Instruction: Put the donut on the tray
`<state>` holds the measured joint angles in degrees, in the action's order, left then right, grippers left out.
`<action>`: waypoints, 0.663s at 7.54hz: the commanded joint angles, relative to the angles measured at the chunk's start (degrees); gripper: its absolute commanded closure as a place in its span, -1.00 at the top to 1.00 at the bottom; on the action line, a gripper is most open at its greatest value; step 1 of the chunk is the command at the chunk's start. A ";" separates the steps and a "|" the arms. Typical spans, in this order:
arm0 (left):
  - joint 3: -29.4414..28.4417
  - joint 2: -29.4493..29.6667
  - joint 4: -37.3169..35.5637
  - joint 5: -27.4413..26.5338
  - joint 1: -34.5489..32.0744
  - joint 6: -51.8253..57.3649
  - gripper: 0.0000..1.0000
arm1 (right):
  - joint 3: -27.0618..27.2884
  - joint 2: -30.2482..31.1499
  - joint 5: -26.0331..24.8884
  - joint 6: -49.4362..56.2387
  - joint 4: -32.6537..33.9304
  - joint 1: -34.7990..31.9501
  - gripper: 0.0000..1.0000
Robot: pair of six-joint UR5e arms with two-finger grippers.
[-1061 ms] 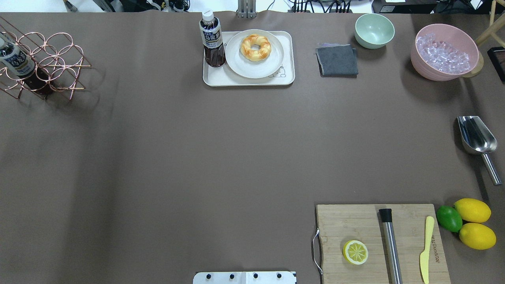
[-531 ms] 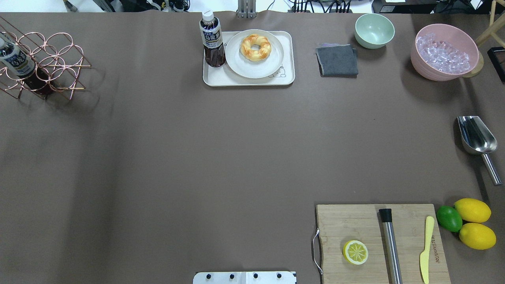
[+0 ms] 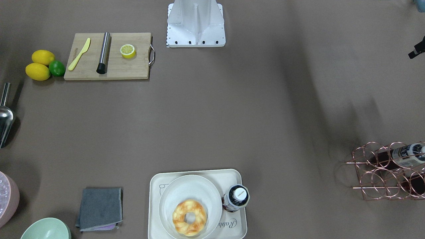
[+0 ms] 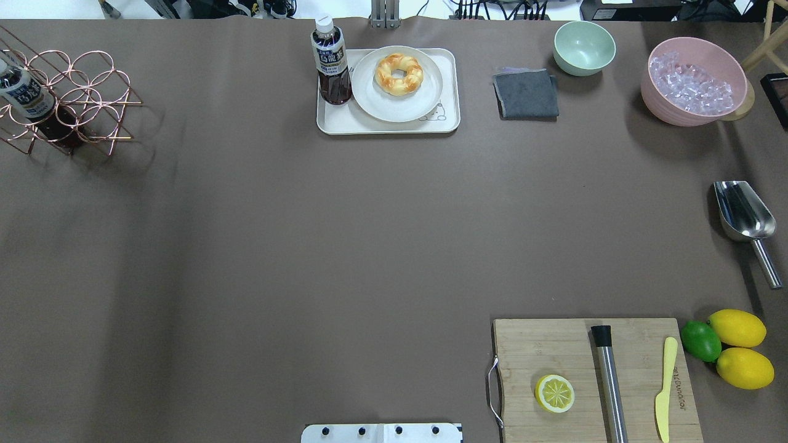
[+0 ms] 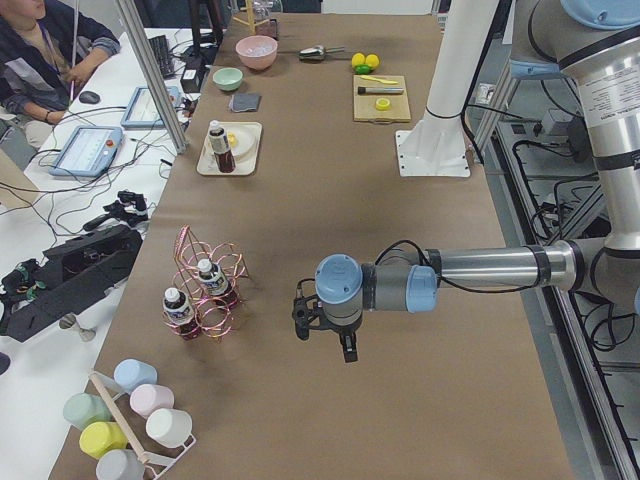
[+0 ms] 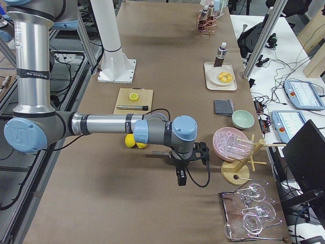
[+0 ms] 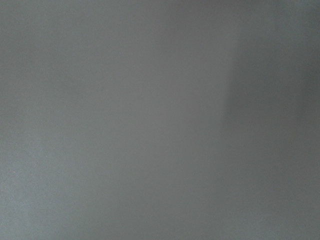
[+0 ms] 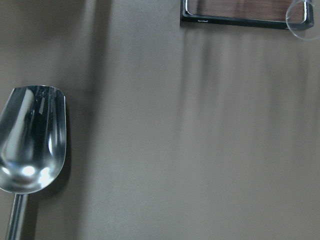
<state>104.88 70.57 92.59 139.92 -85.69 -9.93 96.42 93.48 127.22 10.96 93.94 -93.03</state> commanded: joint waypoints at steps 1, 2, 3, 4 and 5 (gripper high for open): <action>-0.03 0.00 -0.04 0.00 0.09 0.00 0.98 | 0.08 1.18 -0.21 0.38 -0.07 -0.22 1.00; -0.03 0.00 -0.04 0.00 0.09 0.00 0.98 | 0.95 1.79 -0.31 0.38 -0.07 -0.74 1.00; -0.03 0.00 0.05 0.00 0.09 0.00 0.98 | 1.48 2.06 0.48 0.56 -0.16 -1.88 1.00; 0.06 0.00 -0.04 0.00 0.09 0.00 0.98 | 2.79 2.50 -0.30 0.47 -0.07 -1.89 1.00; 0.06 0.00 0.05 0.00 0.09 0.00 0.98 | 2.98 3.11 0.04 0.47 -0.07 -1.89 1.00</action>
<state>104.89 70.58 92.58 139.92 -85.61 -9.93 98.48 95.71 127.18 11.43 93.84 -94.69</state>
